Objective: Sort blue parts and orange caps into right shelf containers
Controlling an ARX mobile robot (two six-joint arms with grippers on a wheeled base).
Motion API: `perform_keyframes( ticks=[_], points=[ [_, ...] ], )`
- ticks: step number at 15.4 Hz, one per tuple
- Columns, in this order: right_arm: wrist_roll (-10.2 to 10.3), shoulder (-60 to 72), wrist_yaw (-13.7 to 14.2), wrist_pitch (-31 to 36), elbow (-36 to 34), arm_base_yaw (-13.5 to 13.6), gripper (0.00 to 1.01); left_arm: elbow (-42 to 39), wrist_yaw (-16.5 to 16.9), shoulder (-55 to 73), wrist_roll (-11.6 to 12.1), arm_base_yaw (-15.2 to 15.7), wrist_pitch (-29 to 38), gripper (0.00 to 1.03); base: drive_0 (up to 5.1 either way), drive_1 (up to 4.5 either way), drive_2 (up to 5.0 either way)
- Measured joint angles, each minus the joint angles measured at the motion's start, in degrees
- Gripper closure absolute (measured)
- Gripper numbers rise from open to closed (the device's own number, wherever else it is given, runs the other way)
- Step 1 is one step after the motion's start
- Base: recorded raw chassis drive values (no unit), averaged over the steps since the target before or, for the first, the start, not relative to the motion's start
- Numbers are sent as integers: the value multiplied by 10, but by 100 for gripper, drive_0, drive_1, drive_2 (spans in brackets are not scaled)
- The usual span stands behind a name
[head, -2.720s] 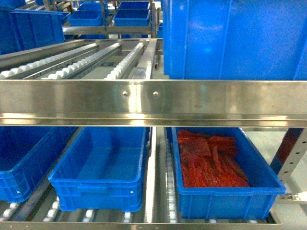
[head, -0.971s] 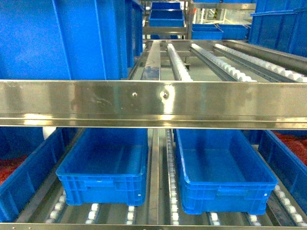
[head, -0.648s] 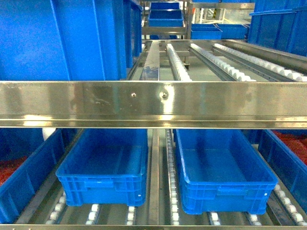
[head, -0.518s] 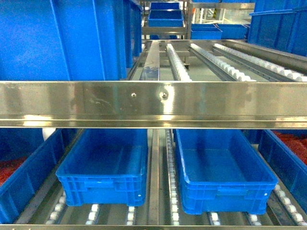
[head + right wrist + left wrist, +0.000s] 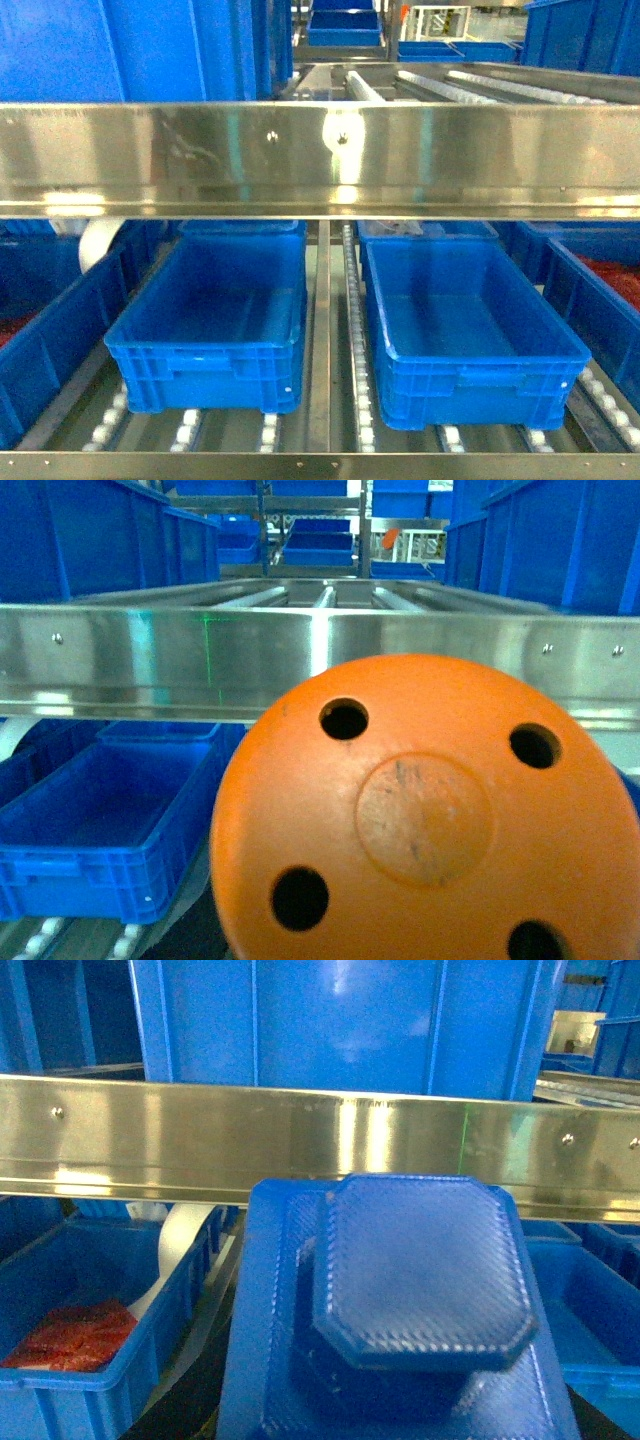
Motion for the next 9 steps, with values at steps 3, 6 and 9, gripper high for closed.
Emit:
perform_keyframes(
  ticks=[3, 6, 9],
  points=[
    [0, 0, 0, 0, 0, 0, 56, 0, -1, 0, 0, 0, 0, 61, 0, 0, 0],
    [0, 0, 0, -1, 0, 0, 56, 0, 0, 0, 1, 0, -1, 61, 0, 0, 0],
    [0, 0, 0, 0, 0, 0, 56, 0, 0, 0, 2, 0, -1, 61, 0, 0, 0]
  ],
)
